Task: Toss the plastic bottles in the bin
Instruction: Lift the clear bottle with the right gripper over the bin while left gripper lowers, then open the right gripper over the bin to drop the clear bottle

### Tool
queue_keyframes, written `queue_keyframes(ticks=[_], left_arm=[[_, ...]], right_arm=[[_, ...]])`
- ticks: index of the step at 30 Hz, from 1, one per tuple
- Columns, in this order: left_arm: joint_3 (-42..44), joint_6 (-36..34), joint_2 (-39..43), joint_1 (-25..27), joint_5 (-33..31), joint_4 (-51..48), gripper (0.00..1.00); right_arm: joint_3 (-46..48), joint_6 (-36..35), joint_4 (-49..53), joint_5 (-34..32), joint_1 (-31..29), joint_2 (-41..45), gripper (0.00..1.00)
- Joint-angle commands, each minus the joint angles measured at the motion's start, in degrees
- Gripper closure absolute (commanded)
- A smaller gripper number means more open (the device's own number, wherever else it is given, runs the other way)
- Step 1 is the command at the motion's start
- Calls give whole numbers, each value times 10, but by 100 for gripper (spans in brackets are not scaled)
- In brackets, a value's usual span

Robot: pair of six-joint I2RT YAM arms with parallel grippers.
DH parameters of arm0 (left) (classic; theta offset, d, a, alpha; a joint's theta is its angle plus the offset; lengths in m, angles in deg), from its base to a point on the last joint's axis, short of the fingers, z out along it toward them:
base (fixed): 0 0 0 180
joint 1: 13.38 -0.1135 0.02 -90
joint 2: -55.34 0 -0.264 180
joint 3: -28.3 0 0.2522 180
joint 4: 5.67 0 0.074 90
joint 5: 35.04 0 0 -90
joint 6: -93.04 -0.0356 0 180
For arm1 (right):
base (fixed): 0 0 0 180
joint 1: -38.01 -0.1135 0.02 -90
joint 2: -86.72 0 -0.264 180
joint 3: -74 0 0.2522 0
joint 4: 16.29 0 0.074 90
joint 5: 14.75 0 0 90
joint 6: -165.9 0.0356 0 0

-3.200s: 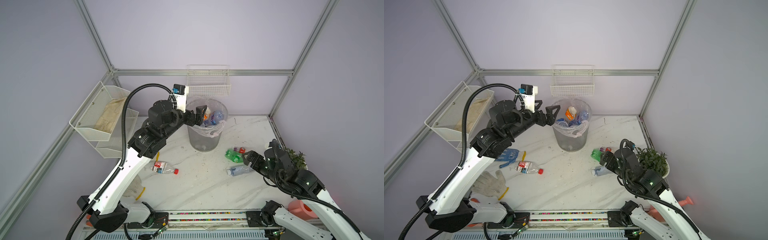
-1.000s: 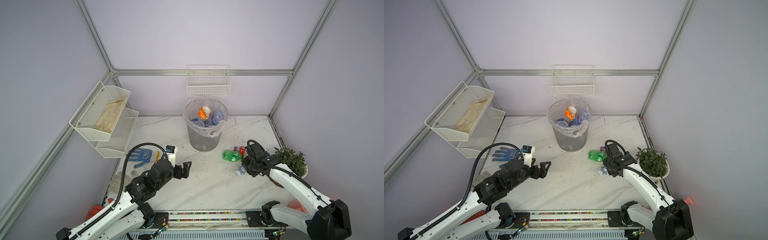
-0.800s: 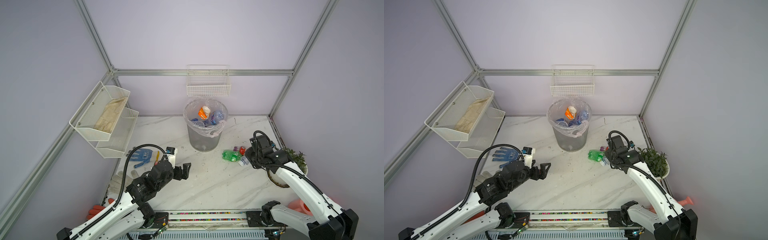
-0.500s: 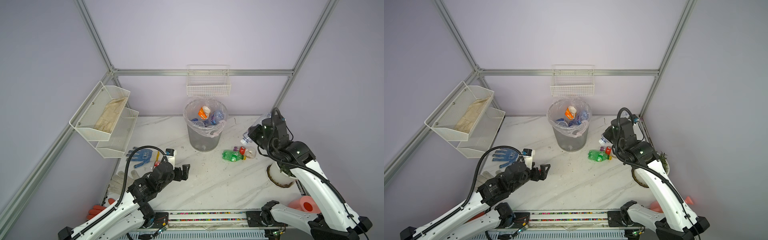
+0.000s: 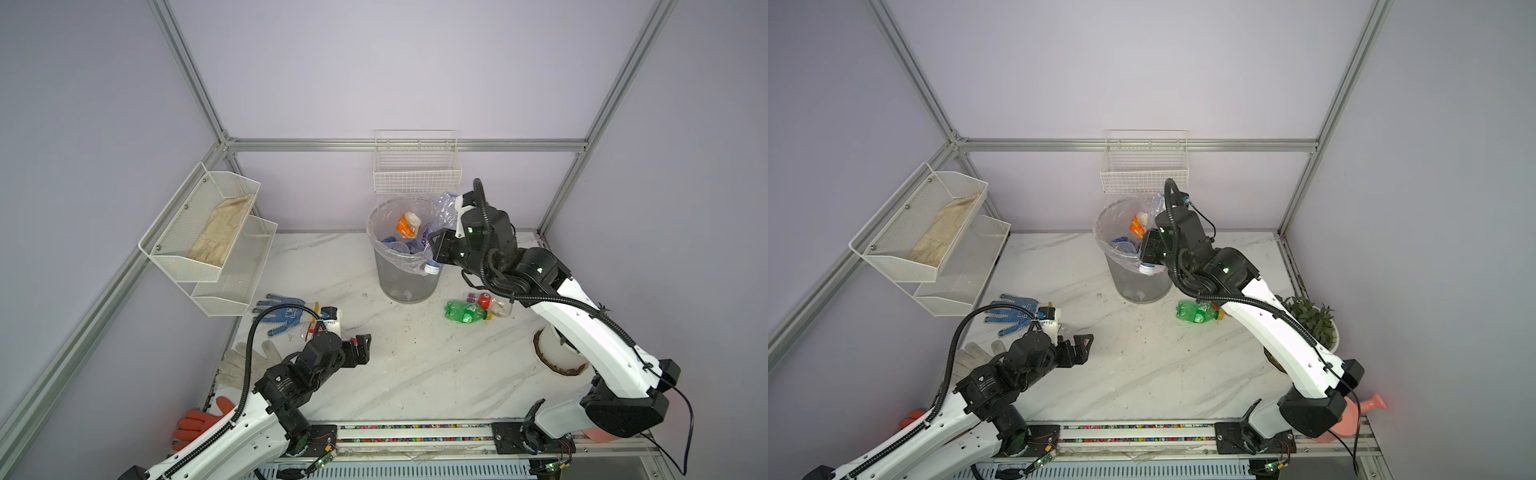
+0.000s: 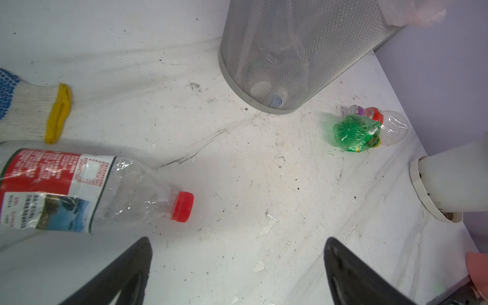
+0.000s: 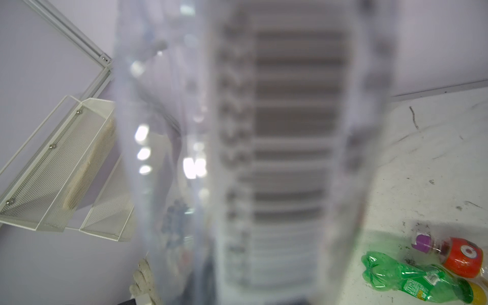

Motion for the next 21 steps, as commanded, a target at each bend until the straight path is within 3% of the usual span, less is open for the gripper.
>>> queue_keyframes(ticks=[1,8,13,18,20,21], left_arm=[[17,22,36,-37,-8,-23,0],[39,53,65,-74,16,-38,0],[46,69,85,-76,15,-51,0],[38,82,112,-77,-4,-77,0],[36,83,119,-77,-8,-83,0],[33,83,120,-78,-9,-85,0]], right_arm=[[-58,-31,26,-15,-14,-28,100],[-142,-41,18,-20,-20,-76,97],[-264,-42,53,-14,-14,-162,94],[-335,-17,68,92,63,-256,91],[-332,-12,69,134,101,-291,82],[-337,-13,77,154,115,-310,62]])
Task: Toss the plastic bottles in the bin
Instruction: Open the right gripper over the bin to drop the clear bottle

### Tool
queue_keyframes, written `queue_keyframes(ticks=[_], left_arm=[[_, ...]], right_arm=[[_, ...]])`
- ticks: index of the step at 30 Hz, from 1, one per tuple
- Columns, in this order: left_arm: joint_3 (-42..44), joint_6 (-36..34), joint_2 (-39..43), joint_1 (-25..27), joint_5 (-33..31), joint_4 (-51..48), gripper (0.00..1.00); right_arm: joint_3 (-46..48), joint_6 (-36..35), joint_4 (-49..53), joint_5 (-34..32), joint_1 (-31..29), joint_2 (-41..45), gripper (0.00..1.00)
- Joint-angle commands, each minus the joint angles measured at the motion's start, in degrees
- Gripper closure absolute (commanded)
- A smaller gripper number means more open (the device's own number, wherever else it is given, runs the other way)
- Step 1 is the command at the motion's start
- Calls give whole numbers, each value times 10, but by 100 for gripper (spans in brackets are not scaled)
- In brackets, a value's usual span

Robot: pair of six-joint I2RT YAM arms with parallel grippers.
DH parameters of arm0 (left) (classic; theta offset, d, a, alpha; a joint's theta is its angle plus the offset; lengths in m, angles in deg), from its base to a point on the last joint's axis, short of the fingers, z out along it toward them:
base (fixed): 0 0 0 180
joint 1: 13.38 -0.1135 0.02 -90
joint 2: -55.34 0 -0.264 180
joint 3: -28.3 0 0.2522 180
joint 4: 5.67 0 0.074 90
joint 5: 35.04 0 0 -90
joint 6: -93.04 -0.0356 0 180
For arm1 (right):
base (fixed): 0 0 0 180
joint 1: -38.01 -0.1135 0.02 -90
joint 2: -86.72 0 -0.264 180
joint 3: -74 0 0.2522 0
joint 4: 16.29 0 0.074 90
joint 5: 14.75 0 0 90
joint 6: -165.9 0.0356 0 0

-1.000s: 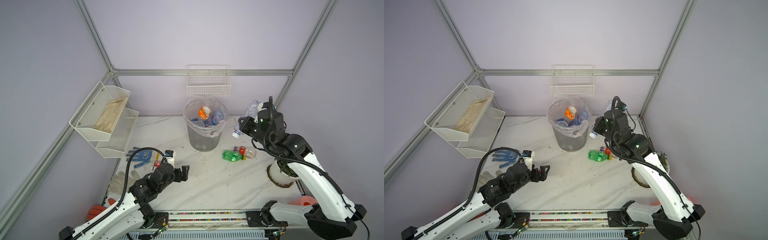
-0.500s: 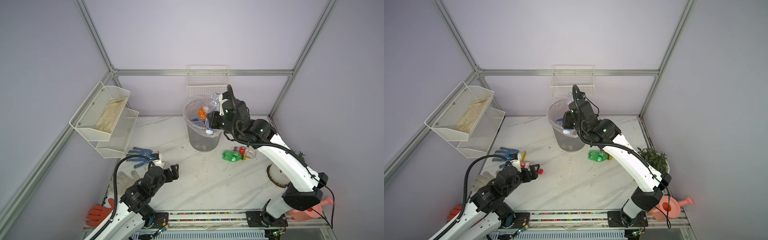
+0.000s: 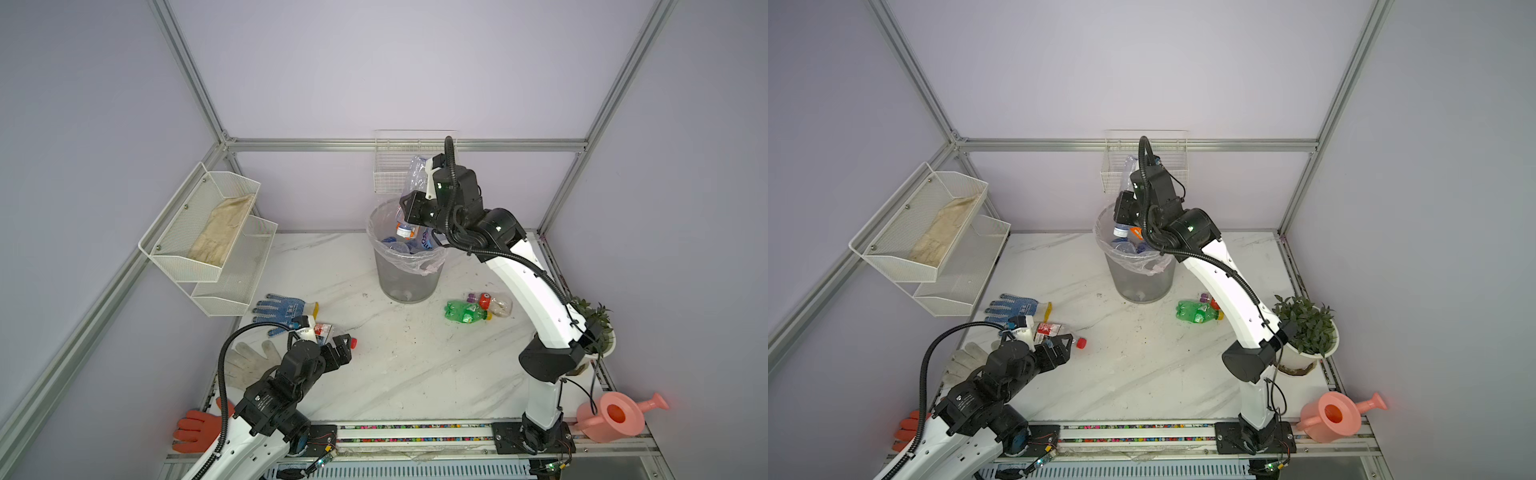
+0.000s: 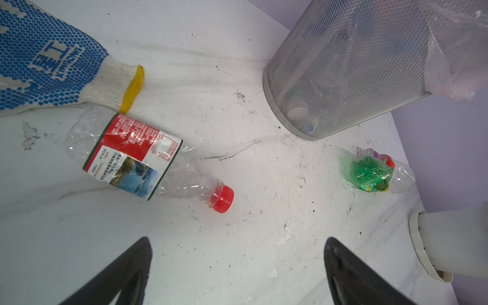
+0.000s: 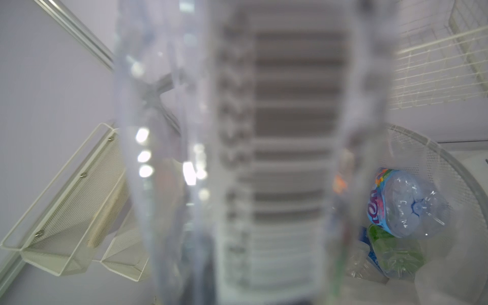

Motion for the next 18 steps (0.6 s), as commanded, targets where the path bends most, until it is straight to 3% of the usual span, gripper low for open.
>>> queue_keyframes(ticks=[1,2,3,11,18], left_arm=[[2,14,6,-4,-15,-13,0],[0,14,6,-3,-15,-16,0],[-1,14,7,-4,-17,-20,0],[6,20,10,-4,-29,-13,0],[3,18,-35,-29,-16,19,0]], right_arm=[[-18,8,61,71,46,-68,23],[-35,9,84,63,47,-79,5],[-48,-2,102,49,45,-84,3],[95,-4,21,30,39,66,3],[213,-15,-23,49,39,166,3]])
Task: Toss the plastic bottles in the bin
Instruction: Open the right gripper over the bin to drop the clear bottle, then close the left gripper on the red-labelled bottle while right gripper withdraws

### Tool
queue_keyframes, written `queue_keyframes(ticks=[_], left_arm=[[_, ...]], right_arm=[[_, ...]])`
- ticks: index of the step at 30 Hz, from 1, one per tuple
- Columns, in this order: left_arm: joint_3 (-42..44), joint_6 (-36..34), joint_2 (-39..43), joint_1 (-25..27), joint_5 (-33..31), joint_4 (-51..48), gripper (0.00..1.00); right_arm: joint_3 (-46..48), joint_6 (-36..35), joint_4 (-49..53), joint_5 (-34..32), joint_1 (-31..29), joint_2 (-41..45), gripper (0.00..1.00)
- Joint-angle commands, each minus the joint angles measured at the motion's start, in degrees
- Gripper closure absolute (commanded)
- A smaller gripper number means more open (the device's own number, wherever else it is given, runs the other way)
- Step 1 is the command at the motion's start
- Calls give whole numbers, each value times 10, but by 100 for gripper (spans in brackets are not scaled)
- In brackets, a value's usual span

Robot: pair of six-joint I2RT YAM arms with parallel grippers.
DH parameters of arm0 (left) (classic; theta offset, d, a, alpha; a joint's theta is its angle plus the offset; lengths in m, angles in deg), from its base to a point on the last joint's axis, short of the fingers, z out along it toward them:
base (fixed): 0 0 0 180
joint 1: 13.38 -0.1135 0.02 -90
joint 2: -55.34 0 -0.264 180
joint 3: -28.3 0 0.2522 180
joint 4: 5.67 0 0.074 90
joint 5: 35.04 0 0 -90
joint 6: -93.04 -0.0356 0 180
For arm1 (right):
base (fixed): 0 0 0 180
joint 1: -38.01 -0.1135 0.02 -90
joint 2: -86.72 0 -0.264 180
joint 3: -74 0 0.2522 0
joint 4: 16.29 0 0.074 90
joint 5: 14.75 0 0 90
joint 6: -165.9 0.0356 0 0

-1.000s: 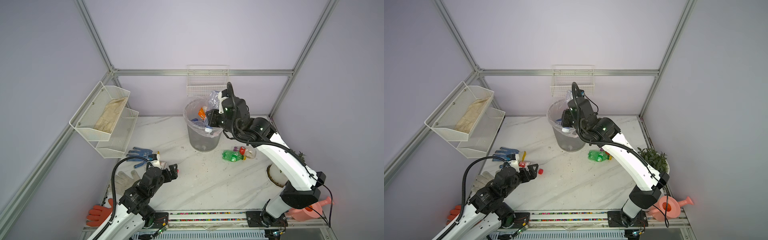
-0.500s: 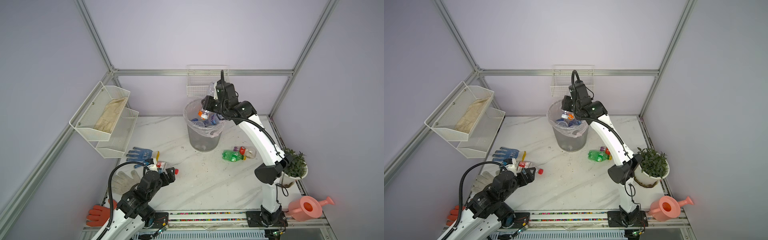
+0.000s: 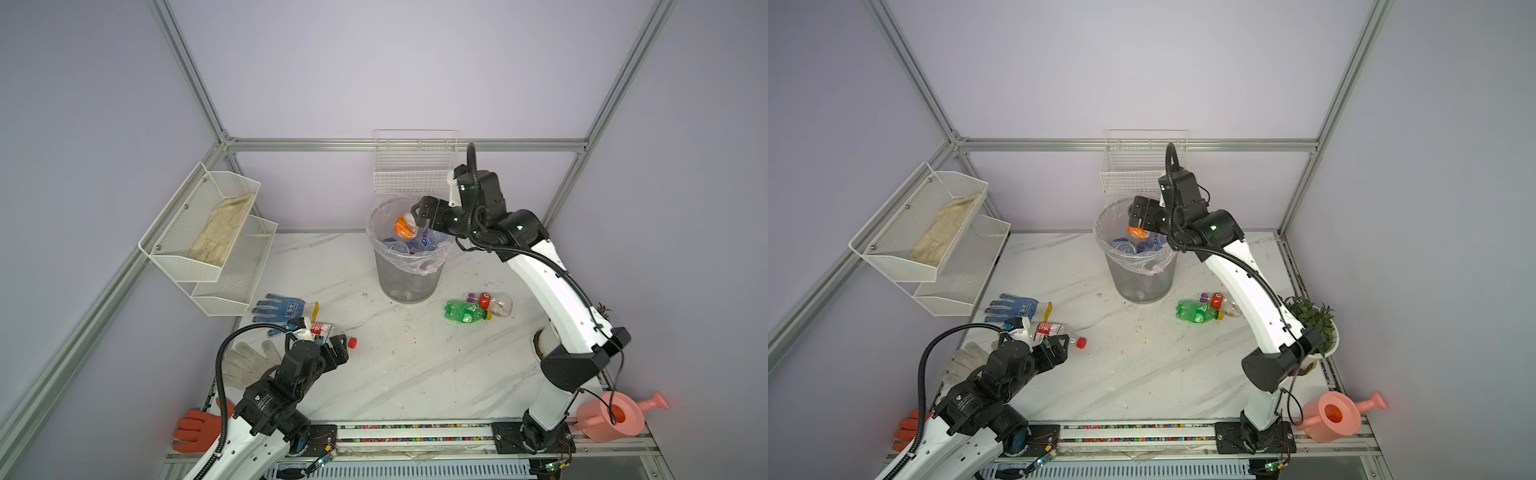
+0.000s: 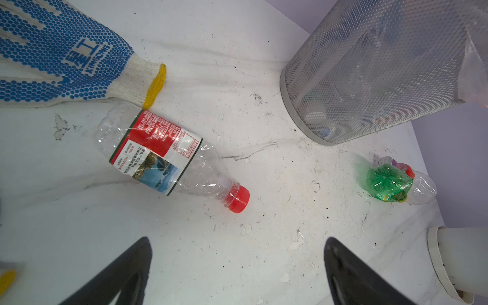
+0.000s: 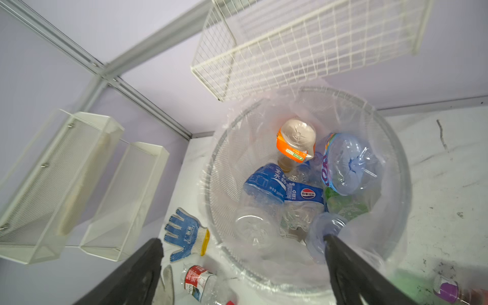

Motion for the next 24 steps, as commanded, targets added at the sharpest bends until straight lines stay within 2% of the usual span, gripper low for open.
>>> queue_keyframes(ticks=[1,9,14,16,24], left_arm=[[1,7,-28,-21,6,36,0],[-8,9,-114,-126,87,97,0],[20,44,-152,-192,132,150,0],[29,61,-177,-231,170,178,0],[6,107,-270,-247,157,217,0]], right_arm=[[69,-9,-33,3,2,29,3],[199,-9,-82,2,2,136,3],[256,-11,-90,-4,2,175,3],[277,-16,-96,-3,1,185,3],[313,-25,-109,-1,2,186,3]])
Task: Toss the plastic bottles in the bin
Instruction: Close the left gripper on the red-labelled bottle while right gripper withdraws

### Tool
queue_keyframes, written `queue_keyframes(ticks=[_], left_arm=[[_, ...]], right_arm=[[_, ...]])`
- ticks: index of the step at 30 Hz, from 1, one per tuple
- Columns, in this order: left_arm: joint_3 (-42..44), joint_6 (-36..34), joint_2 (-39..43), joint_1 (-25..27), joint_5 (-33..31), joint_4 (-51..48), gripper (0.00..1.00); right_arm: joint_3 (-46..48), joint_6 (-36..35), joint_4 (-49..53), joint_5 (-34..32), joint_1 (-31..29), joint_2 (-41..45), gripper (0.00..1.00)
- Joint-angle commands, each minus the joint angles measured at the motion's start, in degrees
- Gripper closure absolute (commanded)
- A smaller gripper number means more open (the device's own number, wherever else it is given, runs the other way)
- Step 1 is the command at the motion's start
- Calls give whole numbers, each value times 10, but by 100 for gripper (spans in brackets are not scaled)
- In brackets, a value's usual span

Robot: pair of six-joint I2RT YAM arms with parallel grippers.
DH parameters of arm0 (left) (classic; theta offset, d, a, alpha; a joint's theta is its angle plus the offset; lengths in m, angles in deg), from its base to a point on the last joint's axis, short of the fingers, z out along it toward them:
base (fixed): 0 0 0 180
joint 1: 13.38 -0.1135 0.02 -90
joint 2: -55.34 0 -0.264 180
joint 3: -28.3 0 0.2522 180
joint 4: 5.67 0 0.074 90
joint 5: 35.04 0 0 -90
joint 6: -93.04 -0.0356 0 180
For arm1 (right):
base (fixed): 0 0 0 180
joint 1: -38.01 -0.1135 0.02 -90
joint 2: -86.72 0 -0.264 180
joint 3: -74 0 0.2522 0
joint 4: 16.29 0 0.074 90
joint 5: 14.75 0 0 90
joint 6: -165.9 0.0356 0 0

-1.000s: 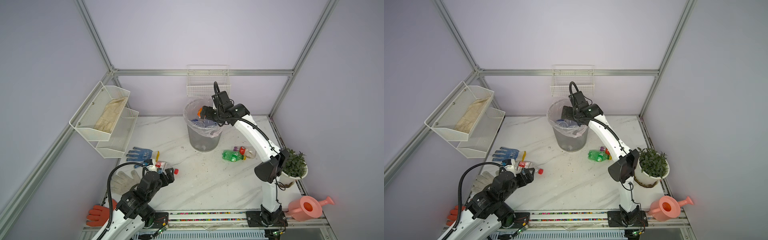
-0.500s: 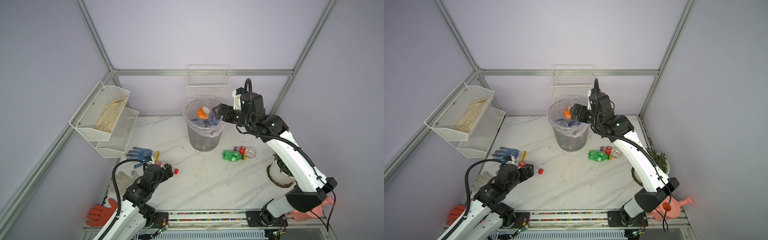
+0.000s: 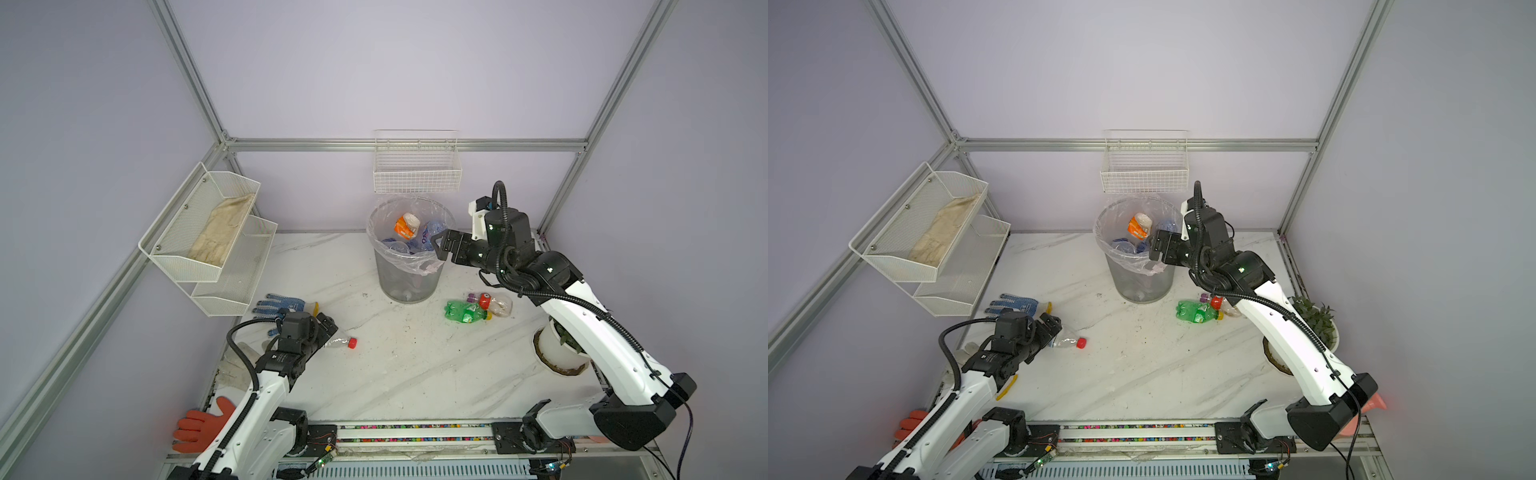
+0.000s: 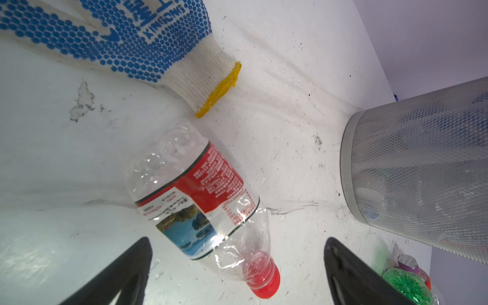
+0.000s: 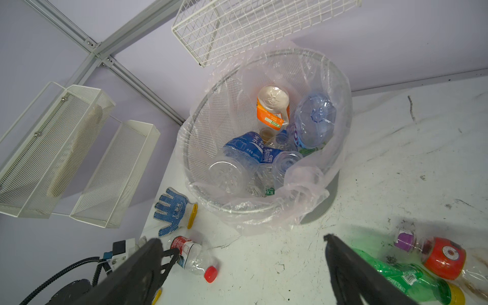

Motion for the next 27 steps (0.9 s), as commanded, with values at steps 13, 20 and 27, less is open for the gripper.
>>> queue_keyframes(ticks=[13,20,27], left_arm=[[-51,61,-178,-5,-11,83,0],[-83,45,-253,-5,2,107,0],[-79,32,-290,-4,11,114,18]], right_arm=[[24,-15,-17,-14,2,2,3],[36,-14,-20,-15,4,26,3],[41,-11,-21,-13,7,30,3]])
